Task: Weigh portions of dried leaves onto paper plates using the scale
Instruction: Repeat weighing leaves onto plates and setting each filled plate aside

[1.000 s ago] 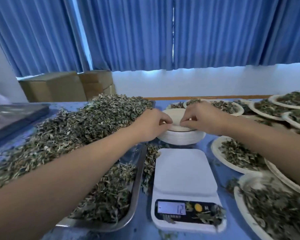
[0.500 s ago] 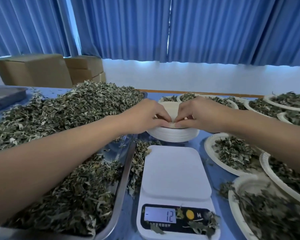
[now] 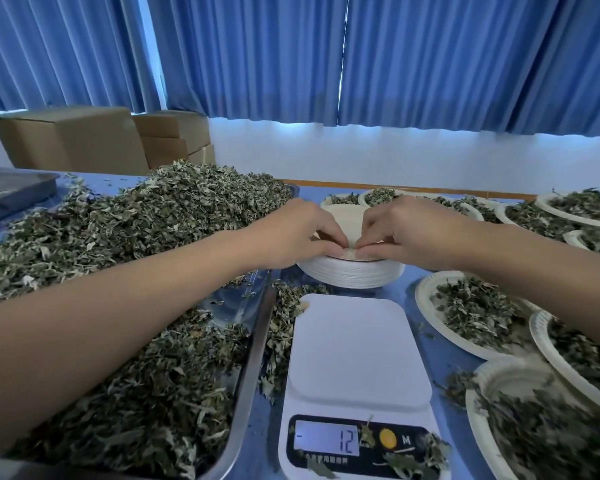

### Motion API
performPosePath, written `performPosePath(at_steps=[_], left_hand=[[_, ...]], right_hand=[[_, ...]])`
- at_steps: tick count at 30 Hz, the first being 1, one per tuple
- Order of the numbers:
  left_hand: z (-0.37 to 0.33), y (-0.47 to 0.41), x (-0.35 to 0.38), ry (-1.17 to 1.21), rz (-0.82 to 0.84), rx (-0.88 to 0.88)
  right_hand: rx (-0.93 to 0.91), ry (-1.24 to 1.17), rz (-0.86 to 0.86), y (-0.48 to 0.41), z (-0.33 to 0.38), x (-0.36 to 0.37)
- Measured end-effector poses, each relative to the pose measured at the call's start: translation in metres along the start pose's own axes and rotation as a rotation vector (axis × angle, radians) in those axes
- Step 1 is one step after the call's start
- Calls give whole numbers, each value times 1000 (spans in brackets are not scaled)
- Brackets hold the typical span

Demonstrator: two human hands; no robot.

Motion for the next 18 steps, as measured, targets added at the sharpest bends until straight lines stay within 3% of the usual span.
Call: performPosePath(at_steps=[9,13,18], left_hand=[[-3,-3,0,-26,37,19],[-7,-2,-3,-66,37,42],[-21,-1,-15,-240,17,114]], right_hand=[[-14,172,58,1,6,-2],[-42,459,78,0,13,2],[-165,513,-213,5,25,-12]])
Point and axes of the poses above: each hand's wrist, its own y-axis away from the middle knuckle, its own x-axis out of the palm, z = x × y, the point moved 7 cm from there along -y, towards the middle knuckle, and after that the axes turned 1 degree about -y, right-handed, at the moved point
